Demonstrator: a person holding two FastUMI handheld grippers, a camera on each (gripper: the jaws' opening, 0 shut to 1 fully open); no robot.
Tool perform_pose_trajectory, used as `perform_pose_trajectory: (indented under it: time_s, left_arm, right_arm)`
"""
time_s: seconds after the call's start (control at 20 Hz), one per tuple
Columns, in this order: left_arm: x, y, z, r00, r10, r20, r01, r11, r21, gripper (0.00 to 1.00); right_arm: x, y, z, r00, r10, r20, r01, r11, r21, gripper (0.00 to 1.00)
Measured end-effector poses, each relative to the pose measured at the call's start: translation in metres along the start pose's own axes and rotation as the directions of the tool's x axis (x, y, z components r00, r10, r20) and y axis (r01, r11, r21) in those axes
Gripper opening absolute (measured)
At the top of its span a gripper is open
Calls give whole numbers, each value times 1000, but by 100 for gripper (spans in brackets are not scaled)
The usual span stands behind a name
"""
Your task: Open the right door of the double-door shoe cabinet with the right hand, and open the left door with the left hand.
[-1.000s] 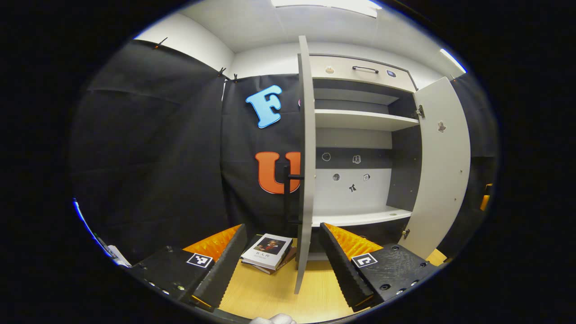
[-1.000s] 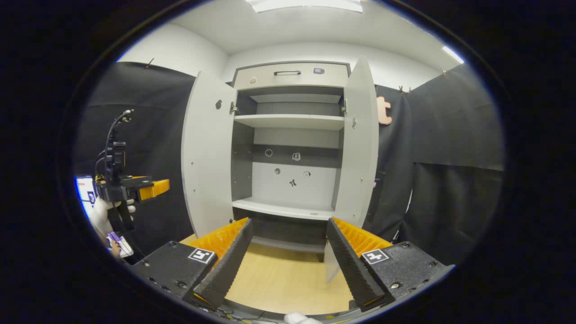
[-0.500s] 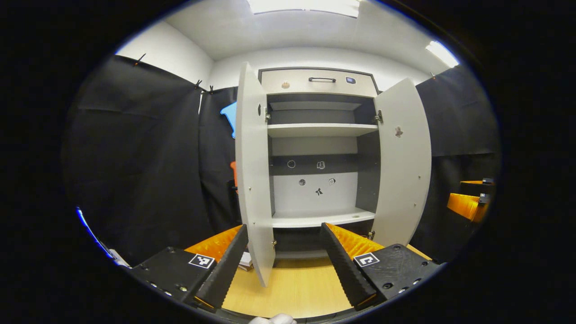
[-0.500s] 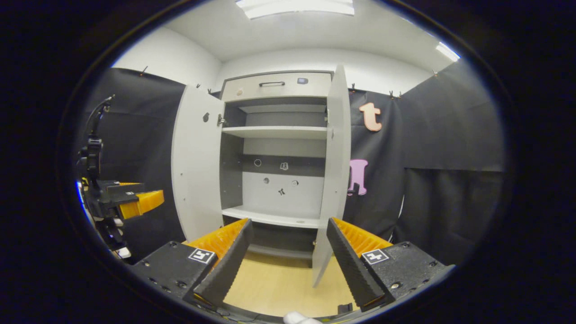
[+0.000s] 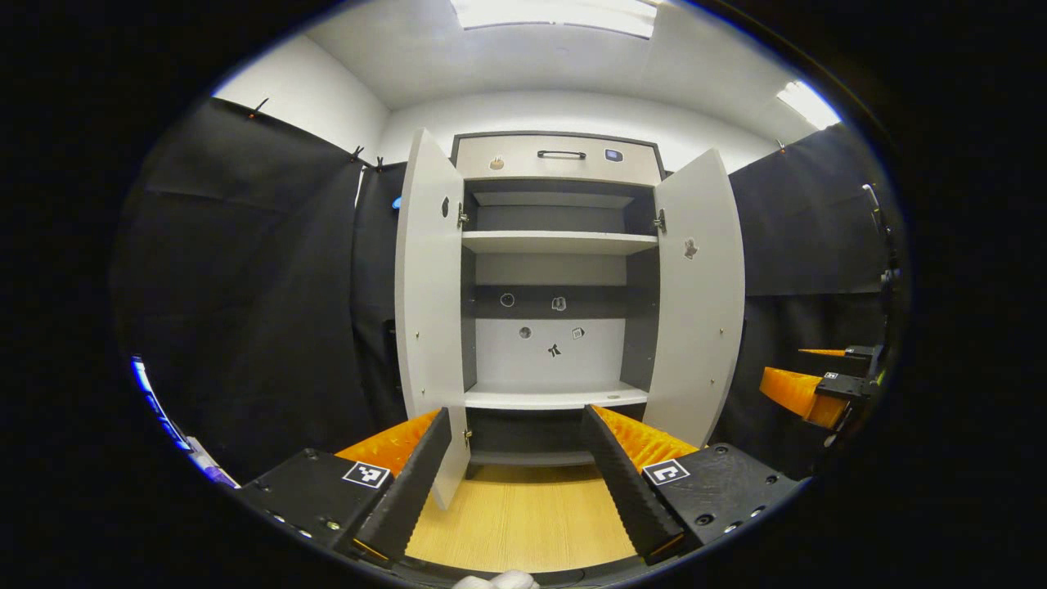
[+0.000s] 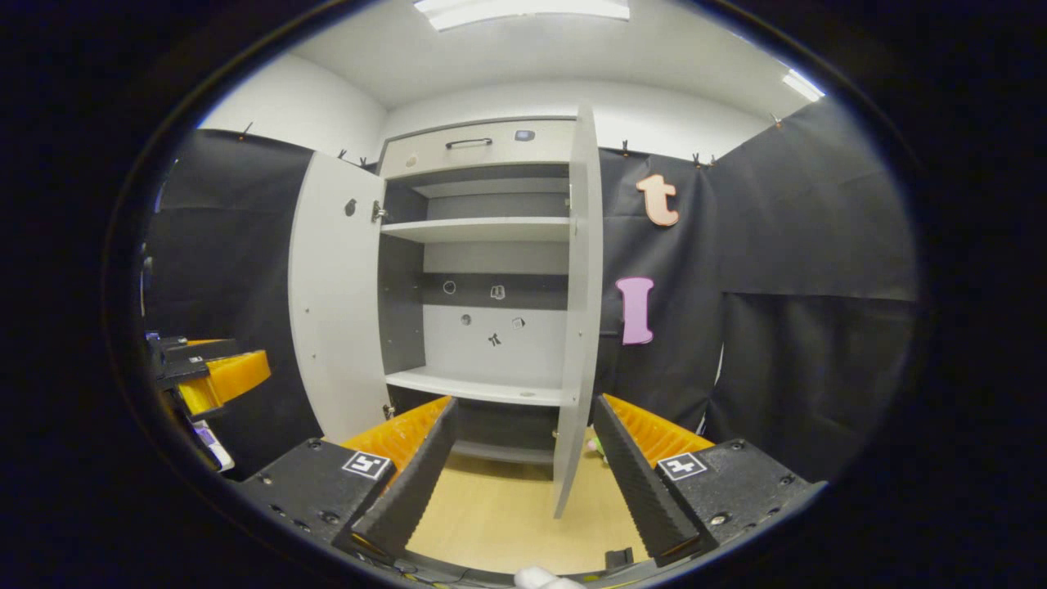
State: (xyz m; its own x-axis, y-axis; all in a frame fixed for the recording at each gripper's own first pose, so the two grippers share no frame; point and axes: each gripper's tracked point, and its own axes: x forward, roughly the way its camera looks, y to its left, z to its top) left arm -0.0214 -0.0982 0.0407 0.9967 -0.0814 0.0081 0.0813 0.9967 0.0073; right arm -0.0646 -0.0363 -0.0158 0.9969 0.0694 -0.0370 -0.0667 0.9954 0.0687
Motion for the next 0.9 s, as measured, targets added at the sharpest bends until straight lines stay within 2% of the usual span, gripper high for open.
perform_pose_trajectory:
  time_s: [0.3,0.9]
  left_arm:
    - [-4,16,2,999,38,8,-38,999,-8,96]
    - [-9,10,2,1000,9,3,-9,1000,-6,95]
  right_arm:
    - [1,2,4,1000,-5,15,5,1000,2,100]
    - [-3,9,8,1000,0,31,0,1000,-11,100]
